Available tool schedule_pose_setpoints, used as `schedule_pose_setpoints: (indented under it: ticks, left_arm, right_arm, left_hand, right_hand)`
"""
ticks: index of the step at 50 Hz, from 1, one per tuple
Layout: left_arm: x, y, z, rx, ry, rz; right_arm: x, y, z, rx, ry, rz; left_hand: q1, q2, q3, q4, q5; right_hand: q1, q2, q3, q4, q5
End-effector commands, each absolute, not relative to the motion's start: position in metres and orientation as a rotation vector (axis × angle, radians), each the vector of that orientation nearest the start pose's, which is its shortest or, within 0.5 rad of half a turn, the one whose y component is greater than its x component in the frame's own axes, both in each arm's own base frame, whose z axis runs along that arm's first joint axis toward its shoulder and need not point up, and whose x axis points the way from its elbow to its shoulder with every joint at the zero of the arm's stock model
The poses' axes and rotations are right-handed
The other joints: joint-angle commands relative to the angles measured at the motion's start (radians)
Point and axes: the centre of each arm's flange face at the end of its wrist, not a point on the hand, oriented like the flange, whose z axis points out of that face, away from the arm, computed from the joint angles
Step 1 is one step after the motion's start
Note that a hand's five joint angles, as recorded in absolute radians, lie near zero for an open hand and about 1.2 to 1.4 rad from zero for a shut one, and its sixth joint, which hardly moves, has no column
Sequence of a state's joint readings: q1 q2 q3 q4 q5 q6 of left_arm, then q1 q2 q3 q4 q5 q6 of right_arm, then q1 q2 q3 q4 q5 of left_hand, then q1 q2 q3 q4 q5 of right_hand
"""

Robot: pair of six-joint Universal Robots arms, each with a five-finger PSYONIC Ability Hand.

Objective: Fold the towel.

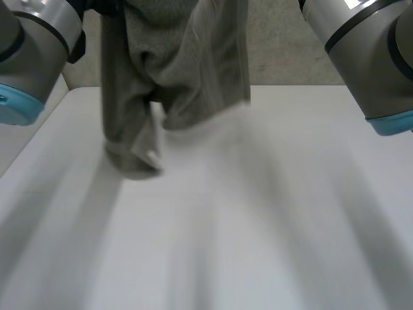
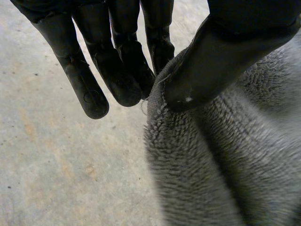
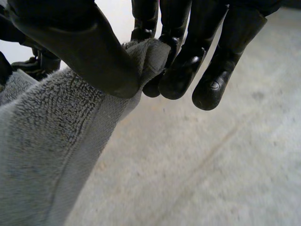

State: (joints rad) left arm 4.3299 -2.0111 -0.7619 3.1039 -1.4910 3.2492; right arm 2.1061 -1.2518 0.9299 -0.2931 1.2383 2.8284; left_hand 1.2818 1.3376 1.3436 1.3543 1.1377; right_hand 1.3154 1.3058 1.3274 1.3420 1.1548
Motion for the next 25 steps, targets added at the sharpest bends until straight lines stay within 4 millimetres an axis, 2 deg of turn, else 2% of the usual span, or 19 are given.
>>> schedule_pose_setpoints:
  ticks: [1,2,3,4,5,7,8,10,11,12,13,14,15,16,18,19,21,25]
  left_arm:
    - [-0.274,-0.309,0.34,0.666,2.191,-2.528]
    - [-0.271,-0.299,0.322,0.697,2.269,-2.454]
    - [-0.271,-0.299,0.322,0.697,2.27,-2.453]
    - [-0.269,-0.291,0.3,0.732,2.352,-2.373]
    - [-0.269,-0.291,0.3,0.733,2.353,-2.372]
    - [-0.267,-0.272,0.259,0.81,2.502,-2.226]
    - [-0.267,-0.272,0.259,0.81,2.503,-2.226]
    - [-0.267,-0.253,0.225,0.886,2.611,-2.12]
    - [-0.267,-0.253,0.225,0.886,2.612,-2.119]
    - [-0.267,-0.244,0.212,0.916,2.652,-2.077]
    - [-0.267,-0.244,0.212,0.916,2.652,-2.076]
    - [-0.269,-0.235,0.201,0.954,2.694,-2.033]
    - [-0.272,-0.225,0.192,0.998,2.729,-1.991]
    - [-0.272,-0.225,0.191,0.998,2.729,-1.991]
    - [-0.276,-0.216,0.179,1.046,2.761,-1.937]
    - [-0.276,-0.216,0.179,1.047,2.761,-1.937]
    - [-0.277,-0.218,0.173,1.049,2.765,-1.92]
    - [-0.277,-0.225,0.177,1.029,2.746,-1.949]
  right_arm:
    - [0.349,-0.251,0.388,-1.143,0.995,-2.244]
    - [0.346,-0.252,0.372,-1.201,1.023,-2.189]
    - [0.346,-0.252,0.372,-1.201,1.024,-2.189]
    - [0.343,-0.252,0.356,-1.254,1.067,-2.132]
    - [0.343,-0.252,0.355,-1.255,1.067,-2.131]
    - [0.336,-0.253,0.321,-1.35,1.164,-2.027]
    - [0.336,-0.253,0.321,-1.351,1.164,-2.027]
    - [0.329,-0.25,0.287,-1.444,1.277,-1.94]
    - [0.329,-0.25,0.287,-1.445,1.277,-1.939]
    - [0.326,-0.247,0.272,-1.502,1.317,-1.903]
    - [0.322,-0.244,0.259,-1.563,1.35,-1.872]
    - [0.322,-0.244,0.259,-1.563,1.351,-1.872]
    - [0.317,-0.242,0.248,-1.625,1.38,-1.843]
    - [0.317,-0.242,0.248,-1.626,1.38,-1.843]
    - [0.306,-0.242,0.235,-1.722,1.448,-1.804]
    - [0.306,-0.242,0.235,-1.723,1.448,-1.804]
    - [0.296,-0.244,0.227,-1.774,1.512,-1.777]
    - [0.29,-0.245,0.222,-1.779,1.577,-1.753]
  left_hand:
    - [0.114,0.059,0.053,0.042,0.084]
    - [0.114,0.059,0.053,0.042,0.084]
    - [0.114,0.059,0.053,0.042,0.084]
    - [0.114,0.059,0.053,0.042,0.084]
    - [0.114,0.059,0.053,0.042,0.084]
    - [0.114,0.059,0.053,0.042,0.084]
    - [0.114,0.059,0.053,0.042,0.084]
    - [0.114,0.059,0.053,0.042,0.084]
    - [0.114,0.059,0.053,0.042,0.084]
    - [0.092,0.036,0.03,0.019,0.061]
    - [0.091,0.036,0.03,0.019,0.061]
    - [0.022,-0.034,-0.04,-0.051,-0.009]
    - [-0.058,-0.113,-0.119,-0.13,-0.088]
    - [-0.058,-0.114,-0.12,-0.131,-0.089]
    - [-0.344,-0.4,-0.406,-0.417,-0.375]
    - [-0.346,-0.402,-0.408,-0.419,-0.376]
    - [-0.633,-0.688,-0.694,-0.705,-0.663]
    - [-0.786,-0.841,-0.847,-0.858,-0.816]
  right_hand:
    - [0.081,0.091,0.069,0.054,0.067]
    - [0.081,0.091,0.069,0.054,0.067]
    - [0.081,0.091,0.069,0.054,0.067]
    - [0.081,0.091,0.069,0.054,0.067]
    - [0.081,0.091,0.069,0.054,0.067]
    - [0.081,0.091,0.069,0.054,0.067]
    - [0.081,0.091,0.069,0.054,0.067]
    - [0.081,0.091,0.069,0.054,0.067]
    - [0.081,0.091,0.069,0.054,0.067]
    - [0.081,0.091,0.069,0.054,0.067]
    - [0.081,0.091,0.069,0.054,0.067]
    - [0.081,0.091,0.069,0.054,0.067]
    - [0.081,0.091,0.069,0.054,0.067]
    - [0.081,0.091,0.069,0.054,0.067]
    - [0.081,0.091,0.069,0.054,0.067]
    - [0.081,0.091,0.069,0.054,0.067]
    - [0.081,0.091,0.069,0.054,0.067]
    - [0.081,0.091,0.069,0.054,0.067]
